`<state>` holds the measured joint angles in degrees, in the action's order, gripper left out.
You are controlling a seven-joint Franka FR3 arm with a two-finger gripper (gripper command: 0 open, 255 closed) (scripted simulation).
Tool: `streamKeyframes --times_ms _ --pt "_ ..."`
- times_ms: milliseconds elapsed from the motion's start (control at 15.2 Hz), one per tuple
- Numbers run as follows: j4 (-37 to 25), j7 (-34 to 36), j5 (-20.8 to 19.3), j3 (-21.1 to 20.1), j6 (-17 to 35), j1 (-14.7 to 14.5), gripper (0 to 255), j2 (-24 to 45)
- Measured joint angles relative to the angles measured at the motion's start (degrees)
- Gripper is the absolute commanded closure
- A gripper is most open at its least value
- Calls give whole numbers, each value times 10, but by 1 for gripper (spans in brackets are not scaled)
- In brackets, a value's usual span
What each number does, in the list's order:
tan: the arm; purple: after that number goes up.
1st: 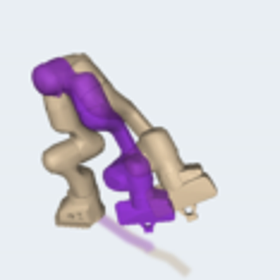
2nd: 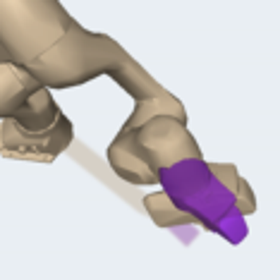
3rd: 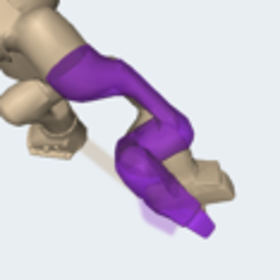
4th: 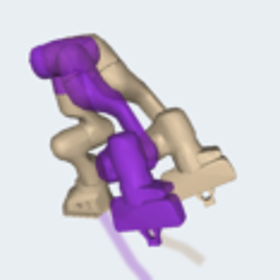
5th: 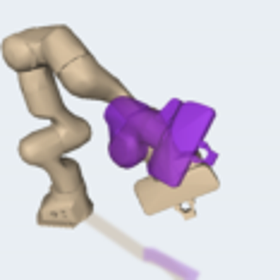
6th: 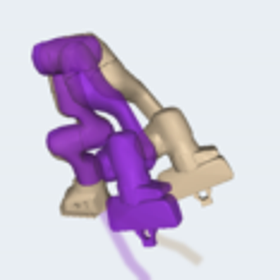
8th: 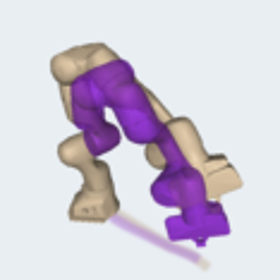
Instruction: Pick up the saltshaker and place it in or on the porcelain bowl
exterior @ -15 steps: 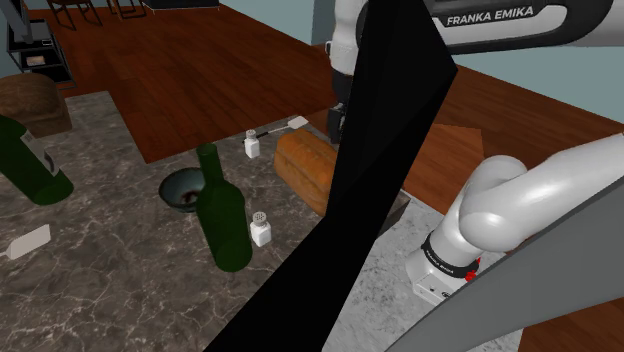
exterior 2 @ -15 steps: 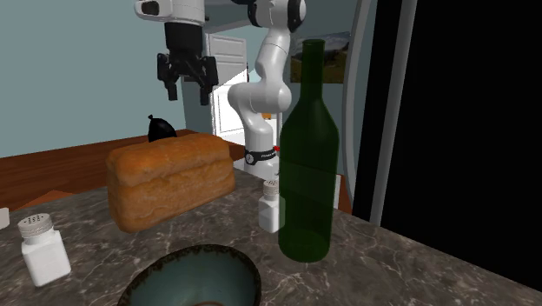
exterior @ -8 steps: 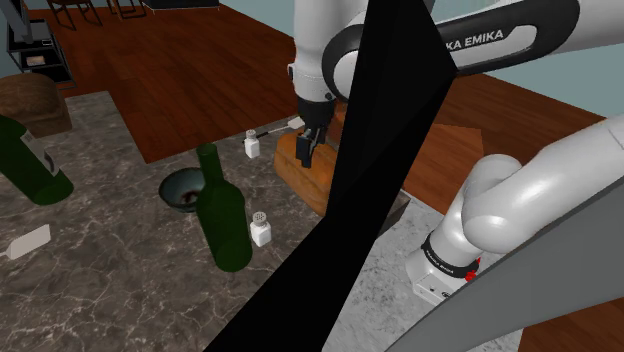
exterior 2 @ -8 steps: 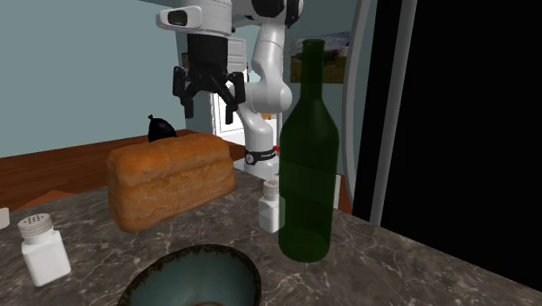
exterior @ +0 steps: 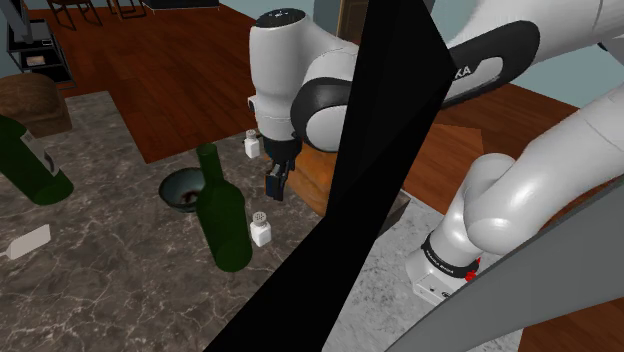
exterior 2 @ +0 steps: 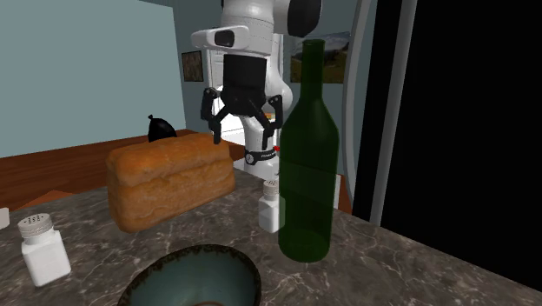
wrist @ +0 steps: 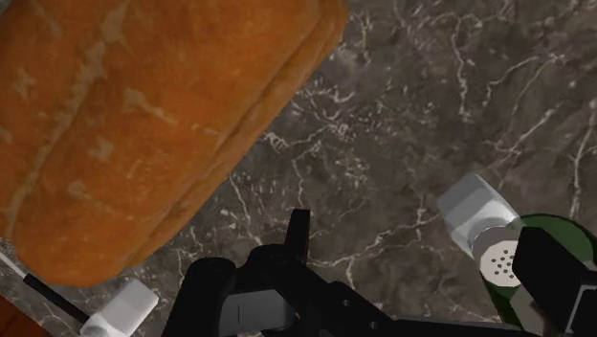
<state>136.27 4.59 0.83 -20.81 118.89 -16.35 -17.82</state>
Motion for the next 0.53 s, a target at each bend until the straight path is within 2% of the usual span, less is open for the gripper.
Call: streamKeyframes --times_ms 330,528 --pt "-40 34 -26 -48 37 -21 0 76" --pt "-35 44 -37 -57 61 -25 0 96"
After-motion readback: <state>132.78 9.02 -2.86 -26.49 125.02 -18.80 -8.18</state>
